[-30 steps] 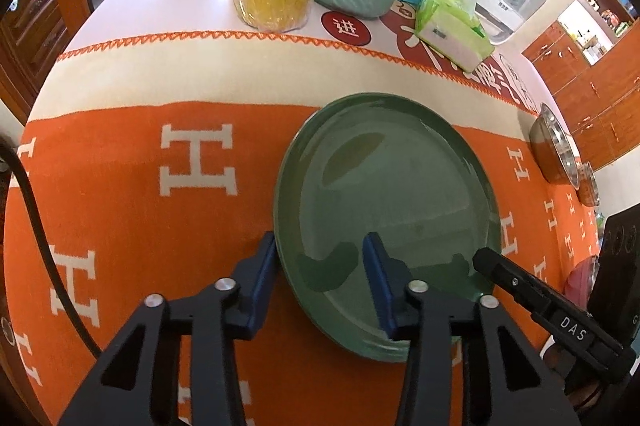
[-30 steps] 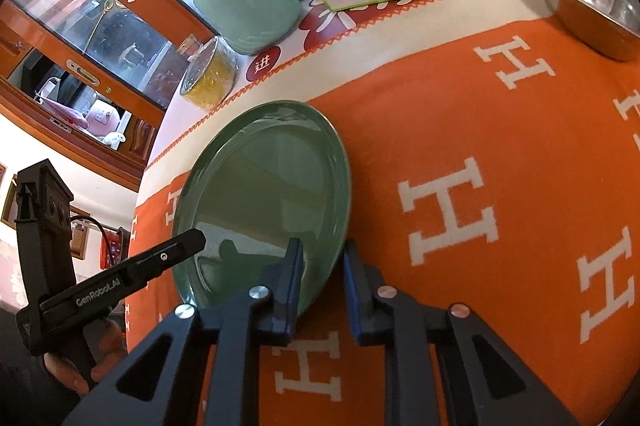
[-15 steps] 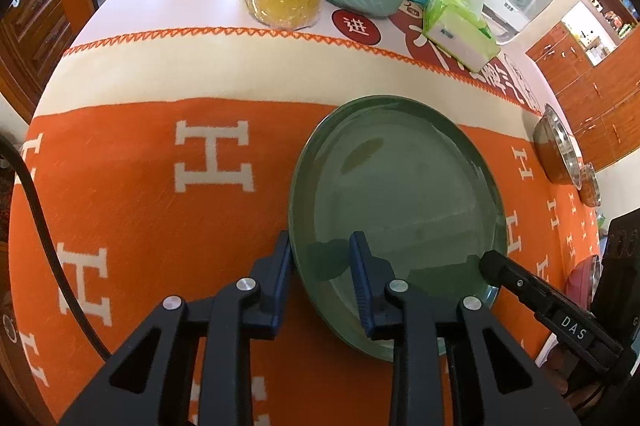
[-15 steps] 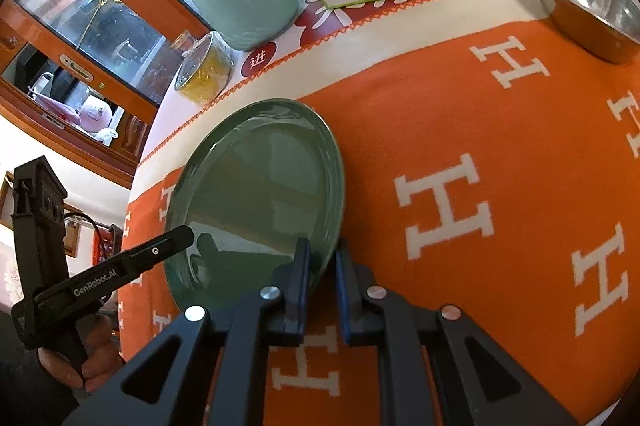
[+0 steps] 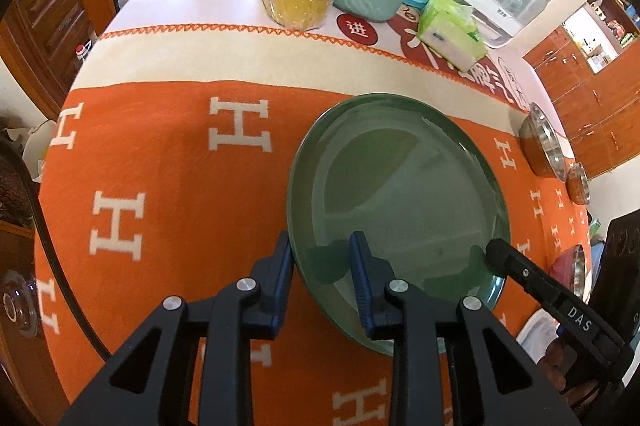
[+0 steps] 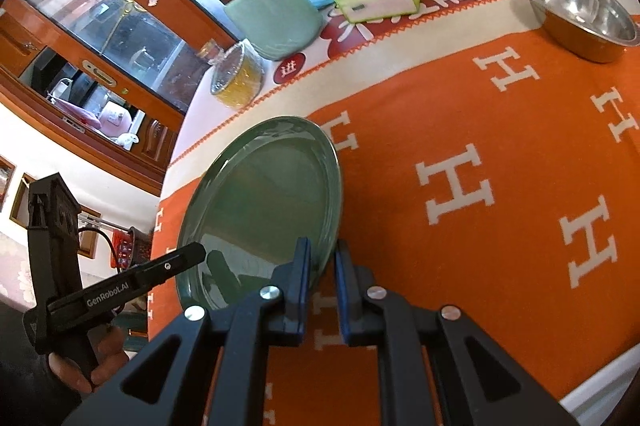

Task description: Organize plates and bowls

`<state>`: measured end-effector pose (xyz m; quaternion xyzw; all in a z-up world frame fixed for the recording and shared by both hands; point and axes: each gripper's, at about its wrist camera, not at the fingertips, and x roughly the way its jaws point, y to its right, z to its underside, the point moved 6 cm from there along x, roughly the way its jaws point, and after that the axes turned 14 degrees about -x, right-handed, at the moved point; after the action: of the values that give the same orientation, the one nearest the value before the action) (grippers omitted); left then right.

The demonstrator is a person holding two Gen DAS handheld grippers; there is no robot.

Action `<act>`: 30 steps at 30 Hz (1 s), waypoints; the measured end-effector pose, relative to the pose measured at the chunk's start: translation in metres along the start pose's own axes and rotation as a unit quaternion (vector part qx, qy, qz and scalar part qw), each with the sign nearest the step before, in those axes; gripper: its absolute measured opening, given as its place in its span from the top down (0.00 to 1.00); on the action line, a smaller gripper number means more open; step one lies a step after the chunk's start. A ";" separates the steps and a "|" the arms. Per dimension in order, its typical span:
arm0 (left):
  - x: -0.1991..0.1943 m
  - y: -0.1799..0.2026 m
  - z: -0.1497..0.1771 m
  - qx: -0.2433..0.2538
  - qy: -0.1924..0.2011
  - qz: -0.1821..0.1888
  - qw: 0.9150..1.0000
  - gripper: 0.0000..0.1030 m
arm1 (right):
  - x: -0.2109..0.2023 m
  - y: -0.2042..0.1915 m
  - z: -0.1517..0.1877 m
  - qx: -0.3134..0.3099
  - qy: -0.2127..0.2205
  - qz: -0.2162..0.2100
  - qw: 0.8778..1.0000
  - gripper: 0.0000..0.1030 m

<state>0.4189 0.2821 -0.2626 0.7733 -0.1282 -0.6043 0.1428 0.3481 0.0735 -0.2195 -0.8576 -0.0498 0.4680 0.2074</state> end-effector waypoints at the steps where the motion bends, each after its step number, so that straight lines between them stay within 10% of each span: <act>1: -0.005 0.000 0.002 0.001 0.002 0.000 1.000 0.75 | -0.002 -0.001 0.001 -0.001 0.001 -0.001 1.000 0.89; 30: -0.123 0.063 0.107 0.081 0.074 0.078 0.991 0.75 | -0.138 -0.002 0.074 -0.013 0.082 0.020 0.996 0.88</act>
<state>0.2848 0.2618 -0.1528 0.8124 -0.2259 -0.5202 0.1353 0.2100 0.0591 -0.1459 -0.8966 -0.0217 0.3991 0.1904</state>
